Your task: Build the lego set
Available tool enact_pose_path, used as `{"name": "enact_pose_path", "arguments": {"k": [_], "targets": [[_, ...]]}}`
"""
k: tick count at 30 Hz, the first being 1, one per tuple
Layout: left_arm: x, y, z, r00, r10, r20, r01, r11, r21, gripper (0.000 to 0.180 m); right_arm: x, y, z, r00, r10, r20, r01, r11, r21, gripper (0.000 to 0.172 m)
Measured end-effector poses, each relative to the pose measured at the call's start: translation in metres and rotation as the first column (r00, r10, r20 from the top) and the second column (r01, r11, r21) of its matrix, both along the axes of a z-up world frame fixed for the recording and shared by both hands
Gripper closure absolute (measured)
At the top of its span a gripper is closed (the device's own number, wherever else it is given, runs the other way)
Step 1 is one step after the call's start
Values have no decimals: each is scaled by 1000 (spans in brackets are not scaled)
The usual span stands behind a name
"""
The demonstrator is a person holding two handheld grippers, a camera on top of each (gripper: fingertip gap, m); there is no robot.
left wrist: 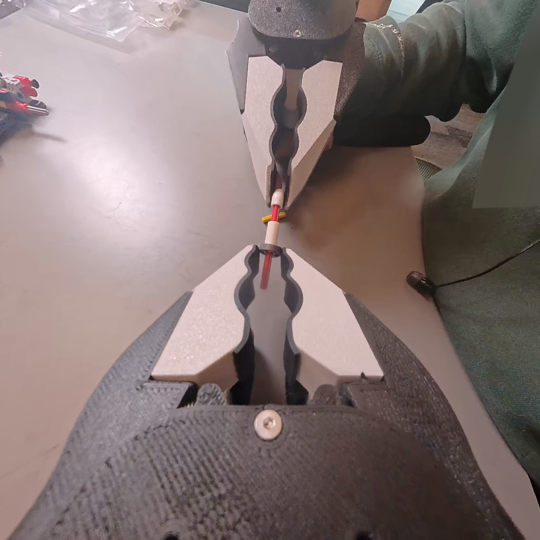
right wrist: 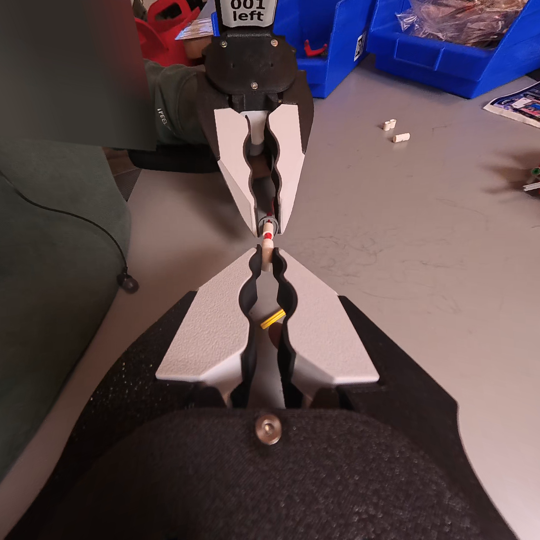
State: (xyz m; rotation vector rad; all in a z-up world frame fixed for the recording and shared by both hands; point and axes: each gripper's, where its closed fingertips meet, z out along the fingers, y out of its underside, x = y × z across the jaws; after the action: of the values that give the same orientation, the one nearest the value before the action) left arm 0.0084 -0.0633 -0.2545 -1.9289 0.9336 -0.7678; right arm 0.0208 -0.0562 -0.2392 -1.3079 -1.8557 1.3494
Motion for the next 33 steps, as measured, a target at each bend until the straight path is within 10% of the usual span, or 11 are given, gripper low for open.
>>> {"name": "enact_pose_path", "arguments": {"k": [33], "targets": [[5,2,7,999,18,-29,-17,999,49,168,-1,-2,-6,1000,-3,26,2,999,36,167]]}}
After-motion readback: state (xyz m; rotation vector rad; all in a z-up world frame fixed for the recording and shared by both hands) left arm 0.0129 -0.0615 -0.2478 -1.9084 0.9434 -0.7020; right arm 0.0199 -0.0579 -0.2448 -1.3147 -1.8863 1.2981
